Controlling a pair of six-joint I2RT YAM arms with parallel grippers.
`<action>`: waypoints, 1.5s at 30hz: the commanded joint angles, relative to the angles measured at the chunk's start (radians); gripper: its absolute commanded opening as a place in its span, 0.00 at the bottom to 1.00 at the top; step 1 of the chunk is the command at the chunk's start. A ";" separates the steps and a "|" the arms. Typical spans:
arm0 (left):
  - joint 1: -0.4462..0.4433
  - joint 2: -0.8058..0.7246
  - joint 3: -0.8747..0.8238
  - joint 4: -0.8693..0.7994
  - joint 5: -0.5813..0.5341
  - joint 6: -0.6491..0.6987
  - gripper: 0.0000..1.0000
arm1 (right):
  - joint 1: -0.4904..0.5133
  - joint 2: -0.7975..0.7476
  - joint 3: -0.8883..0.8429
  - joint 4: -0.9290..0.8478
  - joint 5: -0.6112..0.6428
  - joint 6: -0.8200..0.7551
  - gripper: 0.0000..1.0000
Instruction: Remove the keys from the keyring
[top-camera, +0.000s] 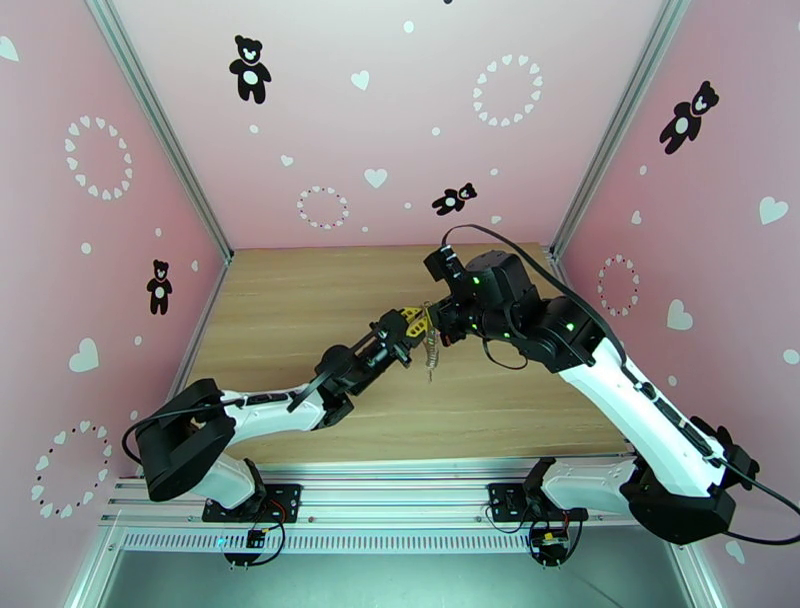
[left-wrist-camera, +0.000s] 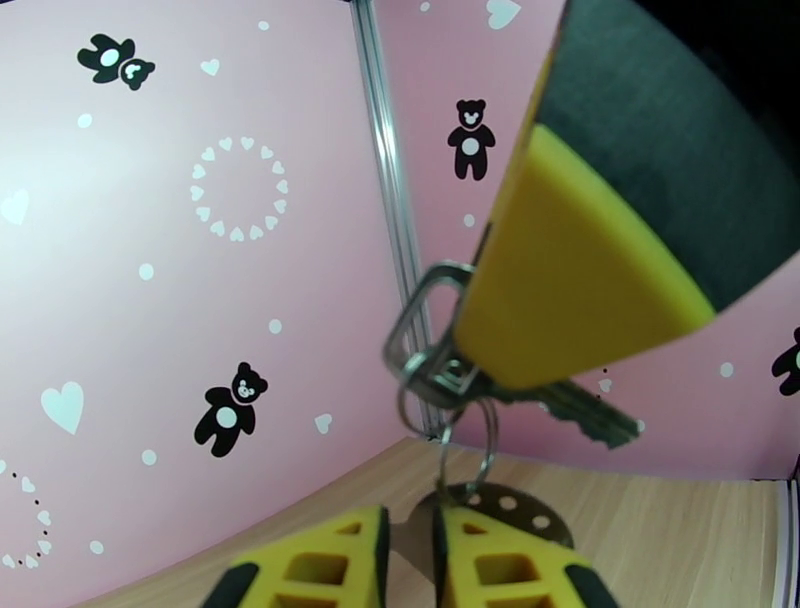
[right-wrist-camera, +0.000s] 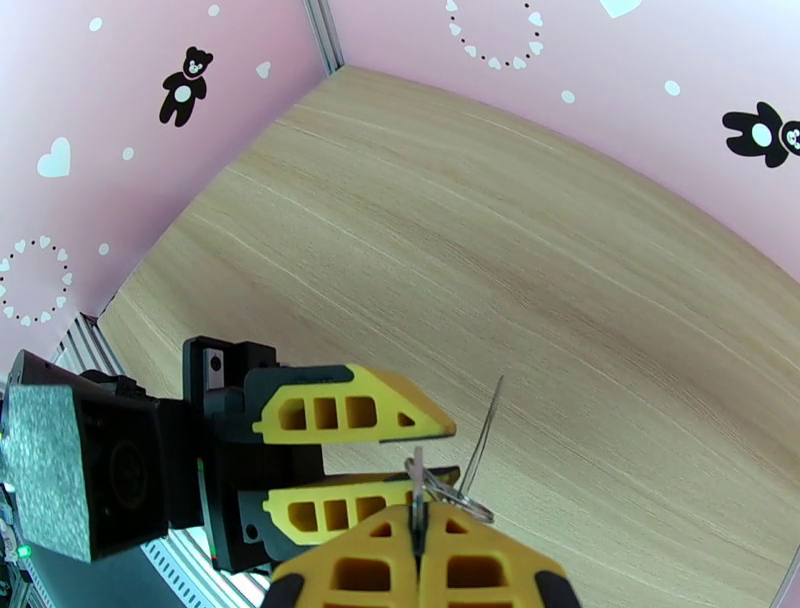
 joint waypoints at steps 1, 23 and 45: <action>-0.009 -0.037 0.036 -0.052 0.071 -0.019 0.20 | 0.006 -0.023 -0.007 0.028 0.009 0.011 0.00; -0.009 -0.011 0.037 -0.041 0.094 -0.063 0.27 | 0.006 -0.043 -0.022 0.038 0.025 0.014 0.00; -0.008 -0.003 0.048 -0.010 0.015 -0.047 0.08 | 0.006 -0.048 -0.026 0.040 0.016 0.020 0.00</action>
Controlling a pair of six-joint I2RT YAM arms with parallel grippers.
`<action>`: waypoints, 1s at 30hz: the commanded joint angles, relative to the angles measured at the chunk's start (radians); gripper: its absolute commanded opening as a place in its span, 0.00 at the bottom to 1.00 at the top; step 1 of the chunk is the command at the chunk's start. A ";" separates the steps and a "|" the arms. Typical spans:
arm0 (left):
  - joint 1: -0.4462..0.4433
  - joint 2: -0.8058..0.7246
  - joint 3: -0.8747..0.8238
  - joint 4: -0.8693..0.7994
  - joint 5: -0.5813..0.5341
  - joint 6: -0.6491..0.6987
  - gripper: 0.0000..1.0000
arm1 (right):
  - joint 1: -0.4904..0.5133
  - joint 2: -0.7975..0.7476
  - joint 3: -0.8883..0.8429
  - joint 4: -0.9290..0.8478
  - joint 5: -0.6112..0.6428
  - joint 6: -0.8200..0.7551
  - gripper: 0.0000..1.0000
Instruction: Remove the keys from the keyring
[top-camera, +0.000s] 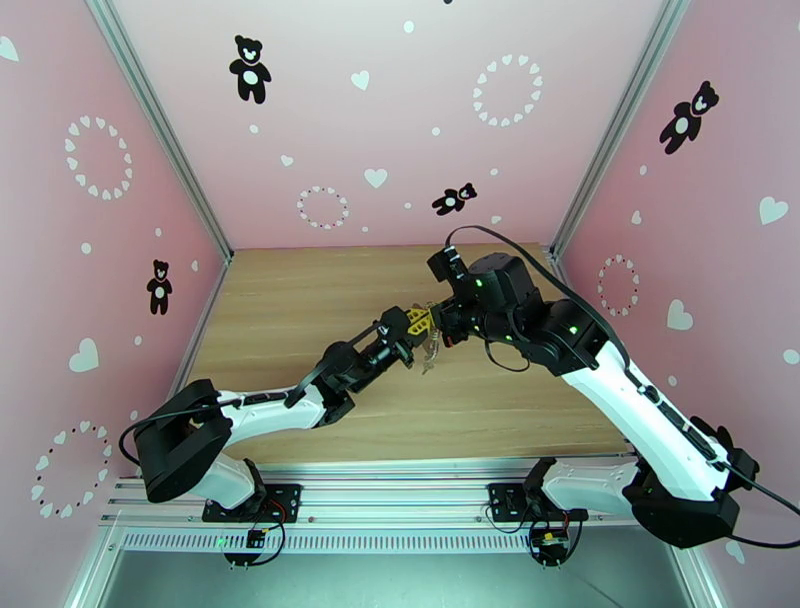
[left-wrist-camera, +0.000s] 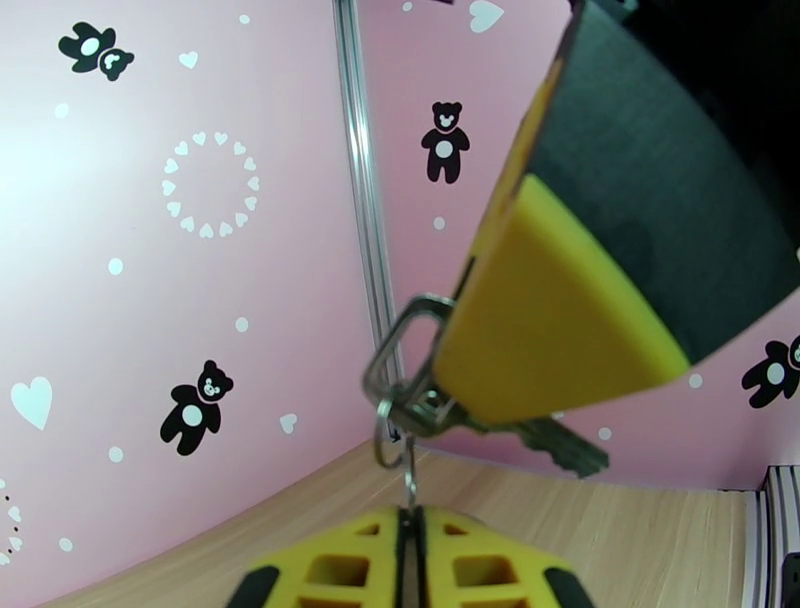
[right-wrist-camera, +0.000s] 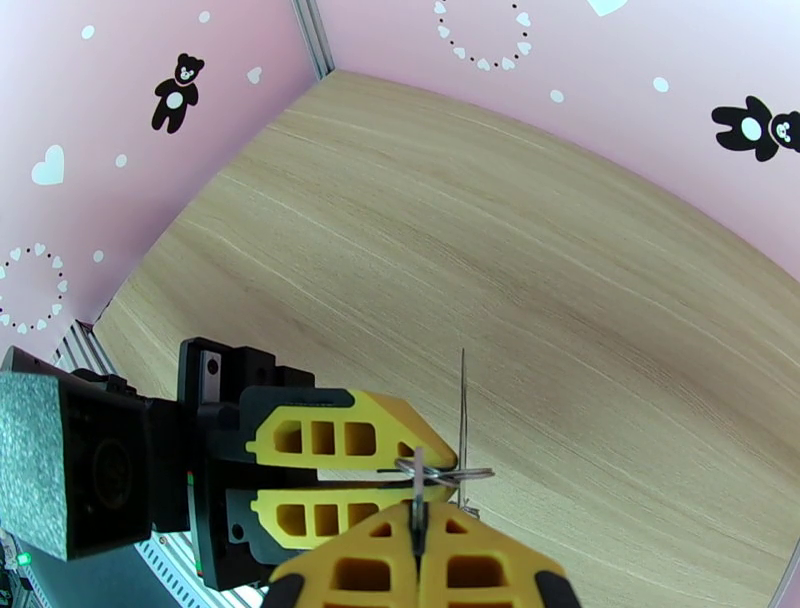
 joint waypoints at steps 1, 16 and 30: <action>-0.008 -0.003 0.019 0.024 -0.021 0.009 0.07 | 0.007 -0.031 -0.009 0.033 -0.006 0.009 0.00; -0.008 -0.086 0.023 -0.088 -0.019 -0.033 0.00 | 0.004 -0.052 -0.031 0.021 -0.134 0.027 0.00; -0.009 -0.143 0.021 -0.123 0.063 0.000 0.00 | -0.046 -0.070 -0.076 0.027 -0.266 0.052 0.12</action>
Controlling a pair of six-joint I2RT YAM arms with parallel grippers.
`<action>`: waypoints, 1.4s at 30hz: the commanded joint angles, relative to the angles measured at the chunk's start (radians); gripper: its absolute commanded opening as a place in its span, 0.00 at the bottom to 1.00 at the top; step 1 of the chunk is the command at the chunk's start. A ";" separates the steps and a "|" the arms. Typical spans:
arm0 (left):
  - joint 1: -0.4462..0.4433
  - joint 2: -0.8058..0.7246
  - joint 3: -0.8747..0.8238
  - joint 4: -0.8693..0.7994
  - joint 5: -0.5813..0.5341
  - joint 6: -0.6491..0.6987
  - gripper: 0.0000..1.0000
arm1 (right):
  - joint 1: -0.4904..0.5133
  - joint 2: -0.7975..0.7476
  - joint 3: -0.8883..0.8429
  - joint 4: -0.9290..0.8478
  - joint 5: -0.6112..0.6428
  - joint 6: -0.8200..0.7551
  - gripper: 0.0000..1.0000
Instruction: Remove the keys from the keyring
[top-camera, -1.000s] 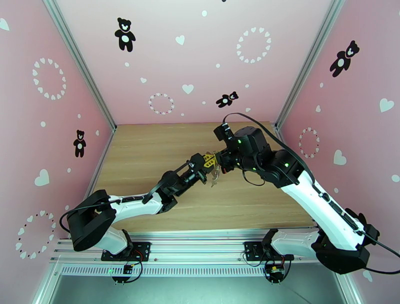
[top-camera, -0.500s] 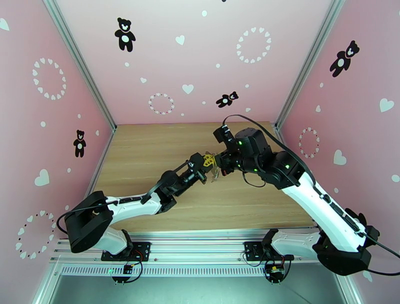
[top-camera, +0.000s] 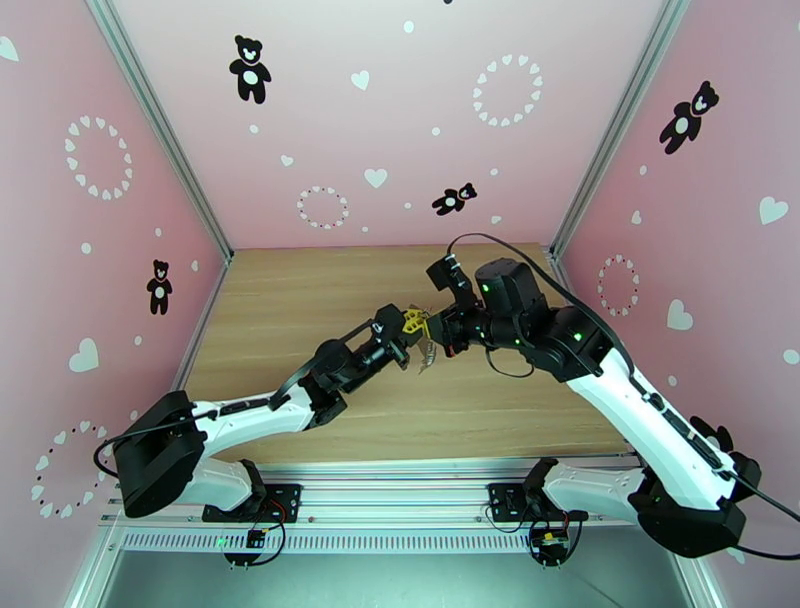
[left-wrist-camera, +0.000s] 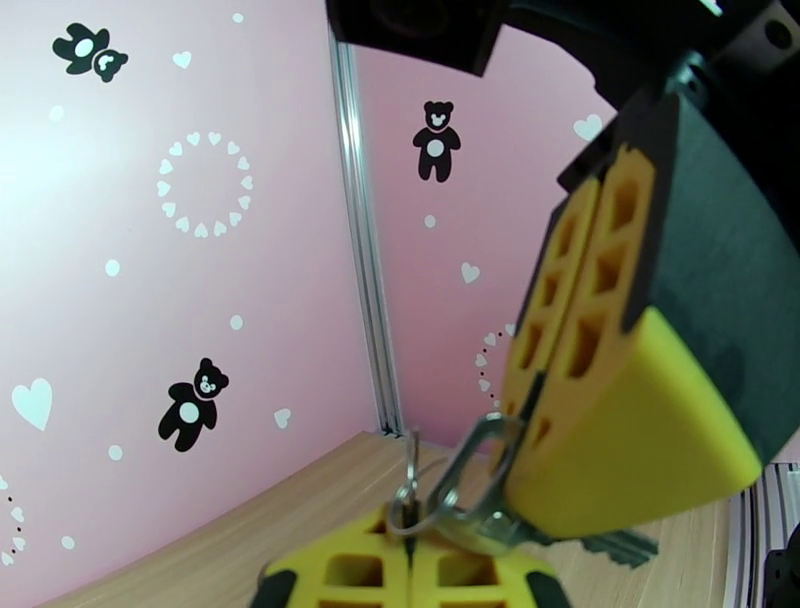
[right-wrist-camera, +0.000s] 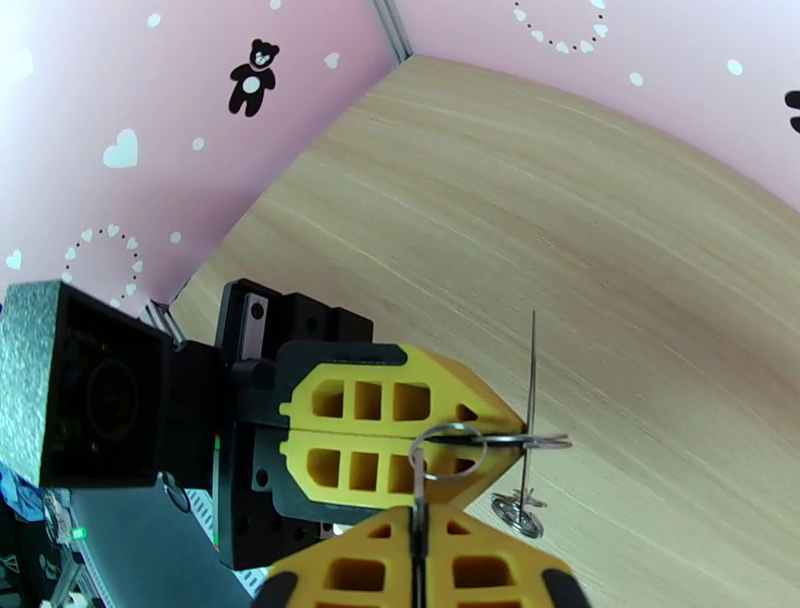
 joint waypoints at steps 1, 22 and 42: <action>-0.008 -0.038 0.024 0.007 0.037 0.015 0.00 | -0.013 -0.020 0.009 -0.019 -0.034 -0.016 0.14; -0.008 -0.060 0.066 -0.092 0.023 0.101 0.00 | -0.016 -0.016 0.093 -0.077 0.026 -0.386 0.38; -0.008 -0.078 0.126 -0.247 0.025 0.089 0.00 | -0.008 -0.230 -0.325 0.299 -0.019 -0.881 0.25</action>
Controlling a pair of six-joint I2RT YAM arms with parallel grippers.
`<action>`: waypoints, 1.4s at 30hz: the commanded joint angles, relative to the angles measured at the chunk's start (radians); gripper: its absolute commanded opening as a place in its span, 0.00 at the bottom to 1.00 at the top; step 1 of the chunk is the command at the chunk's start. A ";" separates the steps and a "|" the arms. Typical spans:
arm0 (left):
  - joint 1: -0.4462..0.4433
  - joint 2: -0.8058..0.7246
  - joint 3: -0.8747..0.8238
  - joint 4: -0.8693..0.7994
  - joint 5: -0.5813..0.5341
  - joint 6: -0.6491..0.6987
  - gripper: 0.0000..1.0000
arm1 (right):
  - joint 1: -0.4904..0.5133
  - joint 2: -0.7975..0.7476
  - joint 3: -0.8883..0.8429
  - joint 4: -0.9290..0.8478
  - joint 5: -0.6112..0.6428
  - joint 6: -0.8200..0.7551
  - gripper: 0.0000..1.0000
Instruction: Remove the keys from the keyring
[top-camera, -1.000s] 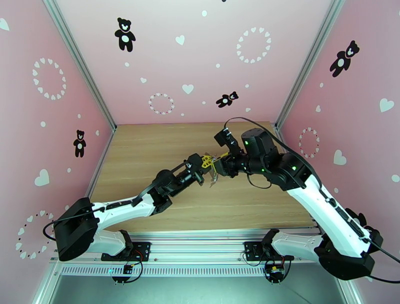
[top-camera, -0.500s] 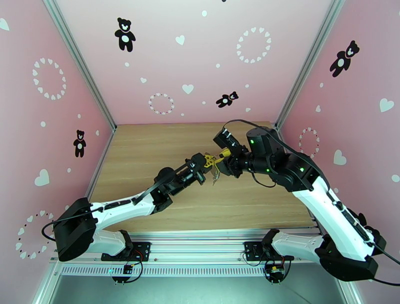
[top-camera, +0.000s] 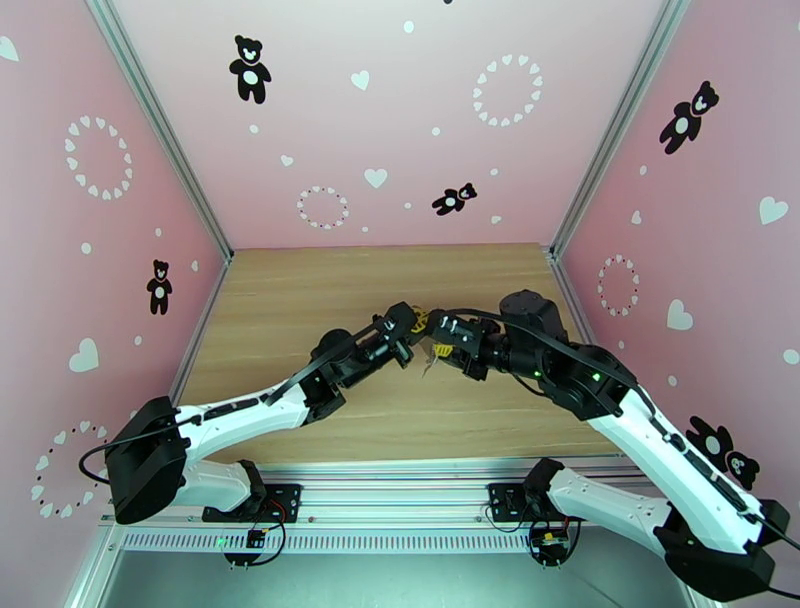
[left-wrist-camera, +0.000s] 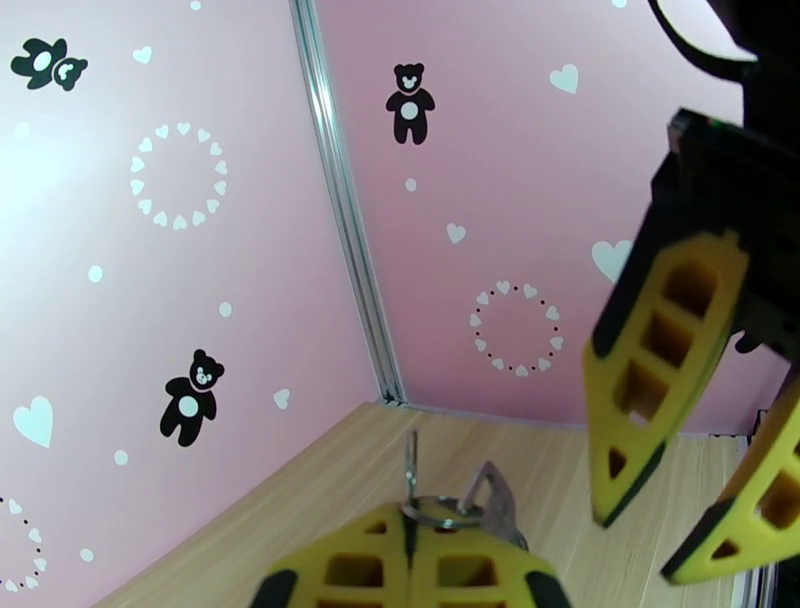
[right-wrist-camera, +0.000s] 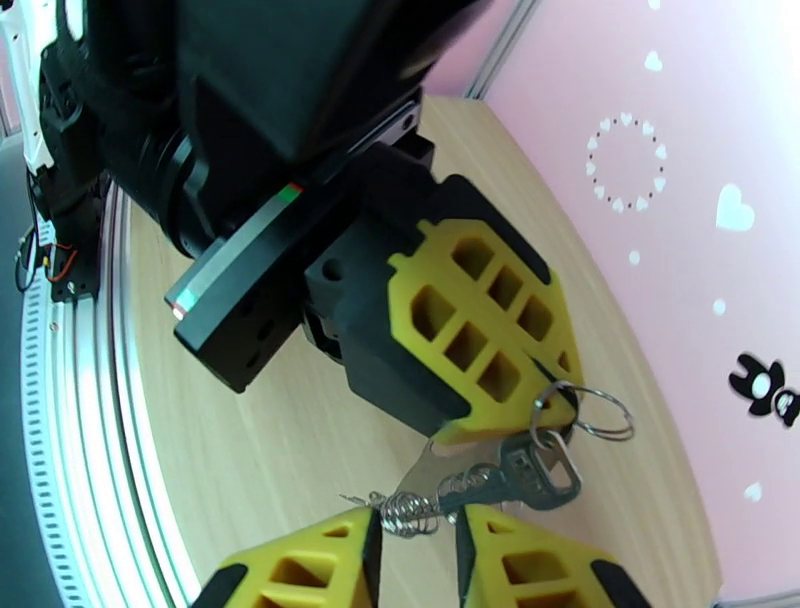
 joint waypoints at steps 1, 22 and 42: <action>-0.008 -0.034 0.039 -0.019 0.010 0.006 0.00 | 0.004 -0.005 -0.020 0.108 0.001 -0.080 0.24; -0.006 -0.037 0.055 -0.045 0.047 -0.011 0.00 | 0.007 0.019 -0.053 0.235 0.132 -0.102 0.14; -0.007 -0.048 0.069 -0.062 0.050 -0.001 0.00 | 0.006 -0.027 -0.118 0.230 0.201 -0.059 0.11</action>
